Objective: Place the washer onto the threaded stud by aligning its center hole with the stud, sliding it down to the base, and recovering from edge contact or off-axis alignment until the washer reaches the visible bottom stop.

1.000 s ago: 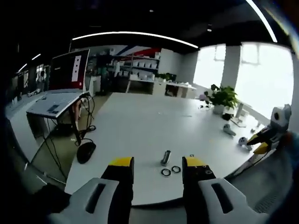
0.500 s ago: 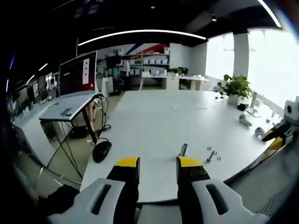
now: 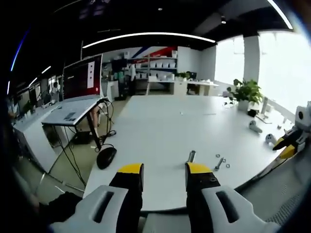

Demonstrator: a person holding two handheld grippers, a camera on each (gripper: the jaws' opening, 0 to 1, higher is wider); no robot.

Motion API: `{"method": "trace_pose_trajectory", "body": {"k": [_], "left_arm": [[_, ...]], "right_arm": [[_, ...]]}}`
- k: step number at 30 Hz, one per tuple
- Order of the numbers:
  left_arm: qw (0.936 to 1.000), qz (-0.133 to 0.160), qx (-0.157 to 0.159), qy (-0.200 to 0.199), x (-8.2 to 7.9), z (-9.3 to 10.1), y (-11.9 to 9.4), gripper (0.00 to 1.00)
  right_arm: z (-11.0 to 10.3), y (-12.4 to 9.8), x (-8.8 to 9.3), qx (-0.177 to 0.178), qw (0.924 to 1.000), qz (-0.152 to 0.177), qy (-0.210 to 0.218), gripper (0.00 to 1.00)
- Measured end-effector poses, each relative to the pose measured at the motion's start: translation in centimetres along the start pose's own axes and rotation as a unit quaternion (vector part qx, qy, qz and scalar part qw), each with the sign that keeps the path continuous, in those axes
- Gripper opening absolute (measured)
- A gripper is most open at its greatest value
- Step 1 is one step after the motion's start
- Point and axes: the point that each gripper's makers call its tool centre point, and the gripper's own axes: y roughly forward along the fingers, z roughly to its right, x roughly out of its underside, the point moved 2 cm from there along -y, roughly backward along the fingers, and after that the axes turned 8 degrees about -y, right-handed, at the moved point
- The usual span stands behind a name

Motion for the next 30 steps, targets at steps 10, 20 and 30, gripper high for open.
{"method": "trace_pose_trajectory", "body": {"k": [10, 20, 30], "left_arm": [[0.9999, 0.005, 0.005, -0.012, -0.2, -0.4, 0.1, 0.30], [0.9998, 0.015, 0.003, -0.012, -0.3, -0.4, 0.1, 0.29], [1.0000, 0.004, 0.005, -0.007, -0.2, -0.5, 0.3, 0.29]], "right_arm": [[0.0, 0.4, 0.0, -0.005, 0.9999, -0.005, 0.007, 0.26], [-0.8, 0.5, 0.3, -0.029, 0.9995, -0.011, 0.011, 0.26], [-2.3, 0.5, 0.8, -0.120, 0.9917, -0.040, -0.021, 0.26]]}}
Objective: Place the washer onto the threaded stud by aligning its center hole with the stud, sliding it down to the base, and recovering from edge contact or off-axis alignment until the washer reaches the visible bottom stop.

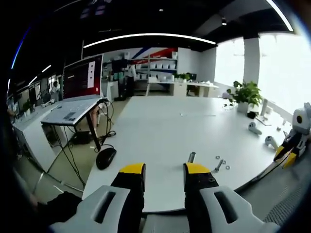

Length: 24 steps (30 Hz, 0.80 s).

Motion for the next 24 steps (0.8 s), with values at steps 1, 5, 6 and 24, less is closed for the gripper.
{"method": "trace_pose_trajectory", "body": {"k": [1, 5, 6, 24], "left_arm": [[1.0000, -0.001, 0.001, -0.002, 0.0, 0.0, 0.0, 0.29], [1.0000, 0.000, 0.002, 0.001, 0.1, 0.1, -0.1, 0.29], [1.0000, 0.000, 0.002, 0.002, 0.1, 0.1, -0.1, 0.29], [0.9999, 0.011, 0.002, -0.004, -0.1, -0.3, -0.1, 0.29]], "right_arm": [[0.4, 0.0, 0.3, 0.002, 1.0000, -0.006, 0.001, 0.26], [3.0, -0.2, 1.9, 0.018, 0.9991, -0.033, 0.019, 0.26], [3.8, -0.3, 2.0, 0.019, 0.9989, -0.035, 0.025, 0.26], [14.2, 3.2, 5.2, 0.079, 0.9909, -0.108, -0.014, 0.26]]}}
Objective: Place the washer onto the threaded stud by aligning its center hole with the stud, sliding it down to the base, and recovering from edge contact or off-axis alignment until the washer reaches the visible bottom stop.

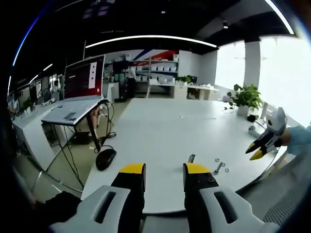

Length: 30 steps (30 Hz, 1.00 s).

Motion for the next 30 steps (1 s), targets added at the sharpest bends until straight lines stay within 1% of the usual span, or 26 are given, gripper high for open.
{"method": "trace_pose_trajectory", "body": {"k": [2, 5, 11, 13, 14, 16, 19, 24, 30], "left_arm": [[1.0000, -0.002, 0.000, 0.001, 0.0, 0.0, 0.0, 0.29], [1.0000, -0.001, 0.000, -0.002, -0.1, 0.0, 0.1, 0.29], [1.0000, 0.002, 0.002, -0.007, -0.2, 0.0, 0.1, 0.28], [1.0000, 0.002, 0.002, -0.008, -0.1, 0.0, 0.1, 0.28], [1.0000, 0.002, 0.002, -0.008, -0.1, 0.0, 0.1, 0.28], [0.9999, 0.002, 0.003, -0.010, -0.1, 0.0, 0.1, 0.28], [0.9999, 0.002, 0.003, -0.011, -0.1, 0.0, 0.1, 0.28], [0.9999, 0.001, 0.003, -0.010, -0.1, 0.0, 0.1, 0.28], [1.0000, -0.003, 0.004, -0.008, 0.0, 0.0, 0.1, 0.27]], "right_arm": [[0.4, 1.3, 0.4, 0.000, 0.9998, -0.013, -0.018, 0.25], [0.6, 2.8, 0.9, -0.007, 0.9989, -0.033, -0.032, 0.24], [1.2, 4.8, 2.0, -0.011, 0.9966, -0.067, -0.048, 0.23], [1.1, 5.3, 2.2, -0.012, 0.9957, -0.075, -0.054, 0.23], [1.1, 5.6, 2.5, -0.015, 0.9945, -0.084, -0.061, 0.23], [1.1, 6.0, 2.6, -0.016, 0.9935, -0.089, -0.069, 0.22], [1.1, 6.4, 2.7, -0.018, 0.9935, -0.090, -0.069, 0.22], [1.4, 7.0, 3.1, -0.017, 0.9915, -0.100, -0.081, 0.21], [1.3, 7.3, 2.9, -0.020, 0.9908, -0.101, -0.088, 0.19]]}}
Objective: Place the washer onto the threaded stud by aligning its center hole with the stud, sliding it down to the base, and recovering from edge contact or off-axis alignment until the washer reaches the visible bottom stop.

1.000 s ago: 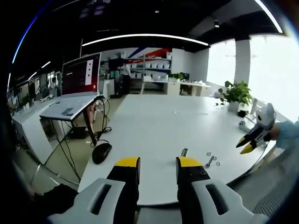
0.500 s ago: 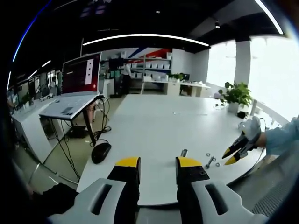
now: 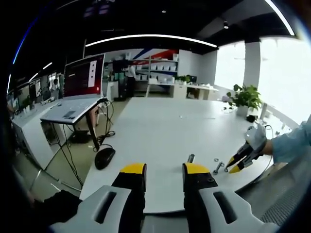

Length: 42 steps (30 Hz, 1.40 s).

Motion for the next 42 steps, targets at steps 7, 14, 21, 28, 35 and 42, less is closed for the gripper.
{"method": "trace_pose_trajectory", "body": {"k": [7, 14, 21, 28, 35, 42], "left_arm": [[1.0000, -0.003, 0.000, 0.002, 0.1, 0.0, 0.0, 0.27], [1.0000, -0.003, 0.001, 0.001, 0.1, 0.0, 0.1, 0.27], [1.0000, -0.004, 0.001, 0.000, 0.1, 0.0, 0.1, 0.27], [1.0000, -0.004, 0.002, -0.001, 0.1, 0.0, 0.1, 0.27], [1.0000, -0.002, 0.002, -0.002, 0.0, 0.0, 0.1, 0.27], [1.0000, -0.001, 0.001, -0.001, 0.0, 0.0, 0.0, 0.27]], "right_arm": [[0.3, 0.2, 0.0, 0.010, 0.9997, -0.010, -0.020, 0.15], [0.2, 0.3, -0.1, 0.016, 0.9993, -0.016, -0.030, 0.14], [0.6, -0.4, -0.5, 0.031, 0.9990, -0.008, -0.032, 0.14], [0.8, -1.2, -1.5, 0.032, 0.9993, 0.002, -0.018, 0.14], [0.6, -2.3, -3.4, 0.035, 0.9989, 0.022, -0.024, 0.14], [0.8, -3.3, -4.8, 0.038, 0.9983, 0.038, -0.022, 0.14]]}}
